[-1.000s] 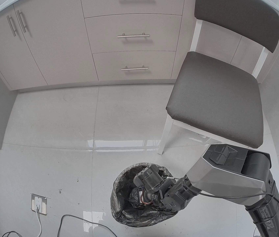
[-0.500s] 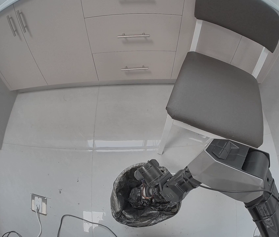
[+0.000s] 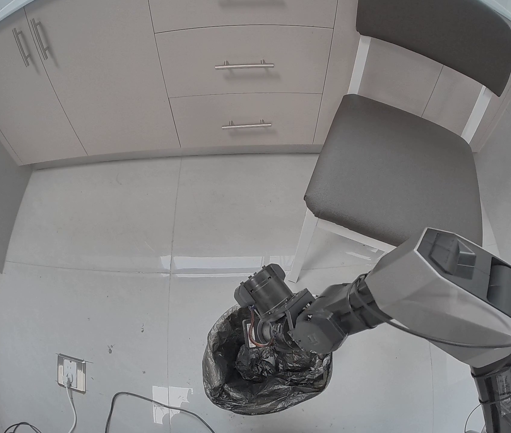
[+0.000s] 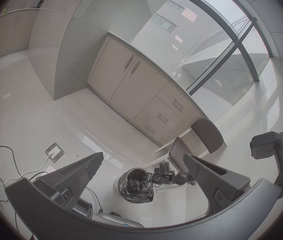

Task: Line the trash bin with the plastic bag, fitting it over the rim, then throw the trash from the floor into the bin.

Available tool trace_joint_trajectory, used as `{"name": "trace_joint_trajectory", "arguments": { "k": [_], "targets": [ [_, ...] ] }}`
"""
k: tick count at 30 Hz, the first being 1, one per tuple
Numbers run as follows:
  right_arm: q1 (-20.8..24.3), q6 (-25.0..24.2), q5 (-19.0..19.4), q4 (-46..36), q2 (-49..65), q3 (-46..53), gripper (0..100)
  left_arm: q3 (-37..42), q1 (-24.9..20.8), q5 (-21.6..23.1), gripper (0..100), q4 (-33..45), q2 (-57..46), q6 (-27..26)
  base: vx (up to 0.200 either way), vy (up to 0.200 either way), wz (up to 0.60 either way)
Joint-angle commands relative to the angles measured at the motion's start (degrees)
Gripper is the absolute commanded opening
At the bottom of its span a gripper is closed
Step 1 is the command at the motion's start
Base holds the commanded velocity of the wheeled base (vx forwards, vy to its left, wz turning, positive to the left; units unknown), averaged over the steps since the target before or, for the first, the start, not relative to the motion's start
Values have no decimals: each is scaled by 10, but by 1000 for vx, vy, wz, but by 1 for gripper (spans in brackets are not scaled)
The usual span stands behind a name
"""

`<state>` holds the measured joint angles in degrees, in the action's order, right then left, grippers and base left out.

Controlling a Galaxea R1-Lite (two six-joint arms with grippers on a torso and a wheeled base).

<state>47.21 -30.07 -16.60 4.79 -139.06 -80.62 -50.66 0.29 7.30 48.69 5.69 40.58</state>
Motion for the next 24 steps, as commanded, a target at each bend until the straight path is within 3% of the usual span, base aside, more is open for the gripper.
{"name": "trace_joint_trajectory", "arguments": {
  "k": [1, 5, 7, 24],
  "targets": [
    [-5, -8, 4, -290, 19, -194, 0, 2, 0, 1, 100, 0, 2, 0, 0, 0, 0],
    [-5, -38, 25, -443, -24, -340, 0, 3, 1, 0, 100, 0, 2, 0, 0, 0, 0],
    [-1, -36, 34, -472, -41, -340, 0, 3, 0, 0, 100, 0, 2, 0, 0, 0, 0],
    [2, -26, 36, -473, -104, -340, 0, 3, 0, 0, 100, -1, -2, 0, 0, 0, 0]
  ]
}}
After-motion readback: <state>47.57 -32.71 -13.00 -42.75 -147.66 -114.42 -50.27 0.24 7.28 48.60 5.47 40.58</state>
